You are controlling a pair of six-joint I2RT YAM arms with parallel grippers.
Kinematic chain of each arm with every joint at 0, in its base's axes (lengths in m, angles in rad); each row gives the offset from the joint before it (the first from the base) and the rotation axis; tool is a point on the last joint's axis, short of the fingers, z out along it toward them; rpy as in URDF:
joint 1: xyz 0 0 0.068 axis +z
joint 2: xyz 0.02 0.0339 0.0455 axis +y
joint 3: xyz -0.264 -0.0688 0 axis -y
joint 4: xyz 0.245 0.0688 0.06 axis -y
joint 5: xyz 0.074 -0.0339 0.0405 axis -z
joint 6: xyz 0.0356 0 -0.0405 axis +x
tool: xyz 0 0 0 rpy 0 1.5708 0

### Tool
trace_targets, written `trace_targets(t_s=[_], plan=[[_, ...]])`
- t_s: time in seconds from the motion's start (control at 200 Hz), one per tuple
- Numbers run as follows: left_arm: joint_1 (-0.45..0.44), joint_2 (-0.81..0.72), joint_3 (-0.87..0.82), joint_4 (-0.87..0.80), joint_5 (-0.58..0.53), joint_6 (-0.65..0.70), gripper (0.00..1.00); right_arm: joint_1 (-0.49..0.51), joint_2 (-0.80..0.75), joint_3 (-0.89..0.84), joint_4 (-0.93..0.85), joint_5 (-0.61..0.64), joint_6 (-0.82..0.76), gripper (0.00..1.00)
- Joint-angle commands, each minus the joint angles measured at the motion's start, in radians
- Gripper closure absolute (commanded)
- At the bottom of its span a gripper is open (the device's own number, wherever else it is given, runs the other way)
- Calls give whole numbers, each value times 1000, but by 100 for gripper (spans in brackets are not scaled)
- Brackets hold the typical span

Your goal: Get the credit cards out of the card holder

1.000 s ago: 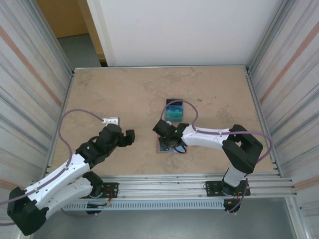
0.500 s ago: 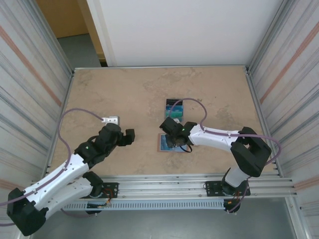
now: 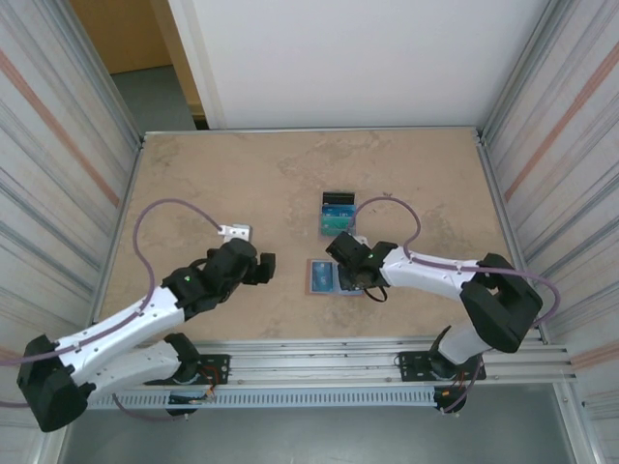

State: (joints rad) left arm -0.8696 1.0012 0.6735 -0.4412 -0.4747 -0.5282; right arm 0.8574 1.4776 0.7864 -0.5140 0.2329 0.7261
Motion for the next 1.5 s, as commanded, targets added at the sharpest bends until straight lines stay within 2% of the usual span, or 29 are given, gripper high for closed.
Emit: trace_targets(t_s=[0.0,0.185,0.341,0.471,0.591,0.747,1.017,1.218,1.493], plan=[[-29,48,35,41,-49,-20,1,-19,-51,-33,-6,25,39,59],[-53,158,46,109,-20,-51,1,-49,-123,-41,-37,44,35,58],[-84,251,82,126,-36,-69,1,-78,-248,-33,-78,69,33,59],[-114,315,105,148,-48,-67,1,-104,-353,-36,-65,20,31,59],[-114,375,111,181,-27,-76,1,-112,-388,-36,-15,-70,30,61],[-112,442,121,221,-13,-84,1,-112,-342,-40,96,-225,37,70],[-90,547,132,272,46,-96,1,-112,-146,-32,254,-392,44,75],[-91,601,162,250,46,-93,1,-112,-19,-8,307,-448,46,77],[-91,634,178,189,34,-95,1,-115,55,2,331,-466,50,77]])
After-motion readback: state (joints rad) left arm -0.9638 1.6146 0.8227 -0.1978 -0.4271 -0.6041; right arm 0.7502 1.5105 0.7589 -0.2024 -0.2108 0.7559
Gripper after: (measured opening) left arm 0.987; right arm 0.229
